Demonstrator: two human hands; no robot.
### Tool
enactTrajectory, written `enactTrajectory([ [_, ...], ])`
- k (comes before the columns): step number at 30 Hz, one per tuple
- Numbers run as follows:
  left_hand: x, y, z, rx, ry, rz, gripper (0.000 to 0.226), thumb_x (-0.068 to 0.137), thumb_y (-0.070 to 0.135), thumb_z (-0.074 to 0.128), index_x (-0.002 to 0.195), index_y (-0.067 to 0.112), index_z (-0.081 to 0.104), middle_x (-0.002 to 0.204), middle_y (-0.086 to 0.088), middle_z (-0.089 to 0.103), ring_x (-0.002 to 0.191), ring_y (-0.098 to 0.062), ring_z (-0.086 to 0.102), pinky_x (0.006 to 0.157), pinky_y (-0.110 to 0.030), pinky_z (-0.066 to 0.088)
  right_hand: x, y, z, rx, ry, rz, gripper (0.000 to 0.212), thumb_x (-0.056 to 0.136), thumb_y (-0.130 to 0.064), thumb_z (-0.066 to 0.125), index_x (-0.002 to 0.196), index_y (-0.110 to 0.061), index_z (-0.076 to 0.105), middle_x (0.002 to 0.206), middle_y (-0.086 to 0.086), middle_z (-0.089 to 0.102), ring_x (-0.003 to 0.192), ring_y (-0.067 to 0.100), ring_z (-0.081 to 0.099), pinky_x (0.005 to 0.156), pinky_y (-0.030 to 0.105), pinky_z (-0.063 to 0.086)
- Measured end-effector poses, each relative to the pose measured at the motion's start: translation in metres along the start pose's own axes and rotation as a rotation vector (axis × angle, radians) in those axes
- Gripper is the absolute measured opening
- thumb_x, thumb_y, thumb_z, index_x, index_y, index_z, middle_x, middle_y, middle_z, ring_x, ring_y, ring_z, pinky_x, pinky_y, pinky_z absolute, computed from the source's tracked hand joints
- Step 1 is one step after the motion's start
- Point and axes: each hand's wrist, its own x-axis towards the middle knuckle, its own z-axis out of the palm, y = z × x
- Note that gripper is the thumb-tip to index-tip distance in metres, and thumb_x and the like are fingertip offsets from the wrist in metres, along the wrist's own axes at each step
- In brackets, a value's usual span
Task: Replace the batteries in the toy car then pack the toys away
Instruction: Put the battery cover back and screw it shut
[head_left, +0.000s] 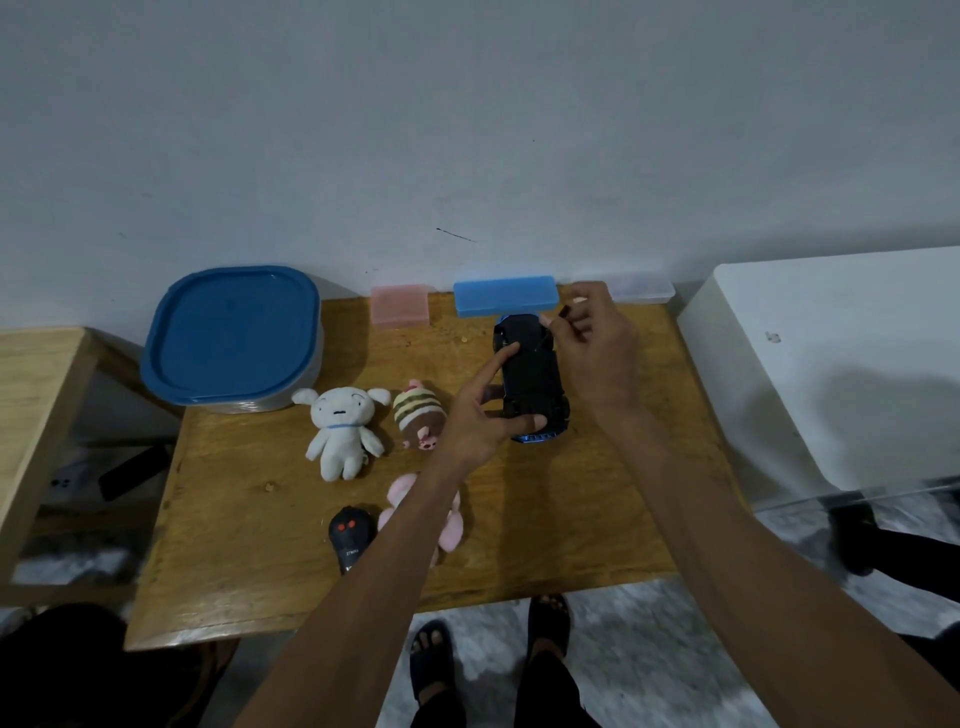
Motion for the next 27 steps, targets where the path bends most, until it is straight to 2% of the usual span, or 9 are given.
enactTrajectory([
  [4, 0.0023, 0.0024, -0.0010, -0.014, -0.001, -0.007, 0.094, 0.076, -0.005, 0.083, 0.152, 0.030, 0.042, 0.137, -0.011, 0.060, 0.125, -0.025, 0.061, 0.091, -0.049, 0.060, -0.0009, -0.0001, -0.0016, -0.006, -0.001, -0.069, 0.022, 0.094, -0.030, 0.069, 0.106, -0.012, 0.065, 0.091, -0.005, 0.070, 0.081, 0.006, 0.065, 0.069, 0.019, 0.057],
  [8, 0.0055, 0.0067, -0.0023, -0.014, 0.001, 0.000, 0.094, 0.075, -0.005, 0.084, 0.151, 0.031, 0.043, 0.138, -0.010, 0.060, 0.125, -0.026, 0.061, 0.091, -0.050, 0.060, -0.0040, -0.0001, -0.0017, 0.013, -0.029, -0.069, 0.024, 0.099, -0.024, 0.062, 0.119, -0.011, 0.067, 0.100, 0.004, 0.075, 0.084, 0.014, 0.072, 0.070, 0.028, 0.061],
  [10, 0.0060, 0.0077, -0.0030, -0.011, 0.000, 0.004, 0.093, 0.075, -0.005, 0.083, 0.151, 0.030, 0.043, 0.138, -0.009, 0.060, 0.125, -0.026, 0.061, 0.091, -0.050, 0.060, -0.0032, -0.0020, -0.0004, 0.022, -0.033, -0.031, 0.029, 0.100, -0.024, 0.060, 0.126, -0.014, 0.062, 0.096, 0.003, 0.075, 0.080, 0.014, 0.072, 0.064, 0.022, 0.059],
  [12, 0.0050, 0.0075, -0.0035, -0.001, -0.005, 0.007, 0.093, 0.075, -0.005, 0.084, 0.151, 0.030, 0.043, 0.139, -0.005, 0.059, 0.125, -0.022, 0.060, 0.090, -0.046, 0.061, -0.0014, -0.0035, 0.0005, 0.020, -0.028, -0.012, 0.026, 0.098, -0.029, 0.061, 0.120, -0.016, 0.056, 0.085, 0.001, 0.074, 0.073, 0.012, 0.070, 0.054, 0.016, 0.053],
  [14, 0.0035, 0.0059, -0.0032, 0.002, -0.009, 0.010, 0.092, 0.075, -0.005, 0.084, 0.151, 0.029, 0.044, 0.139, -0.001, 0.058, 0.124, -0.018, 0.060, 0.088, -0.043, 0.062, 0.0007, -0.0040, -0.0002, 0.021, -0.021, -0.018, 0.024, 0.097, -0.032, 0.064, 0.110, -0.015, 0.054, 0.081, 0.001, 0.073, 0.070, 0.013, 0.070, 0.051, 0.016, 0.051],
  [18, 0.0027, 0.0048, -0.0013, -0.004, 0.000, 0.009, 0.092, 0.075, -0.007, 0.083, 0.151, 0.026, 0.043, 0.140, -0.002, 0.058, 0.125, -0.019, 0.060, 0.089, -0.044, 0.062, -0.0013, -0.0016, -0.0013, 0.039, -0.034, -0.037, 0.027, 0.096, -0.029, 0.066, 0.113, -0.008, 0.062, 0.092, 0.009, 0.074, 0.078, 0.019, 0.073, 0.062, 0.038, 0.062],
  [22, 0.0044, 0.0061, -0.0009, -0.015, -0.010, 0.007, 0.092, 0.076, -0.007, 0.082, 0.151, 0.030, 0.044, 0.140, -0.009, 0.058, 0.127, -0.026, 0.059, 0.091, -0.050, 0.060, -0.0064, -0.0018, -0.0008, -0.031, -0.047, -0.115, 0.040, 0.101, -0.021, 0.059, 0.138, -0.008, 0.056, 0.114, 0.010, 0.073, 0.096, 0.021, 0.073, 0.080, 0.034, 0.062],
  [25, 0.0047, 0.0060, -0.0004, -0.005, -0.014, 0.007, 0.092, 0.075, -0.006, 0.083, 0.150, 0.030, 0.044, 0.141, -0.009, 0.057, 0.128, -0.026, 0.058, 0.093, -0.054, 0.059, -0.0069, -0.0022, -0.0004, -0.031, -0.054, -0.116, 0.040, 0.103, -0.013, 0.055, 0.142, -0.009, 0.053, 0.124, 0.011, 0.069, 0.101, 0.022, 0.071, 0.085, 0.038, 0.061],
  [27, 0.0050, 0.0048, 0.0001, 0.001, -0.017, 0.001, 0.092, 0.075, -0.006, 0.083, 0.150, 0.030, 0.044, 0.141, -0.010, 0.057, 0.128, -0.026, 0.058, 0.093, -0.056, 0.058, -0.0048, -0.0028, 0.0009, -0.001, -0.042, -0.089, 0.036, 0.102, -0.012, 0.056, 0.138, -0.008, 0.058, 0.120, 0.011, 0.071, 0.100, 0.021, 0.071, 0.083, 0.041, 0.062],
])
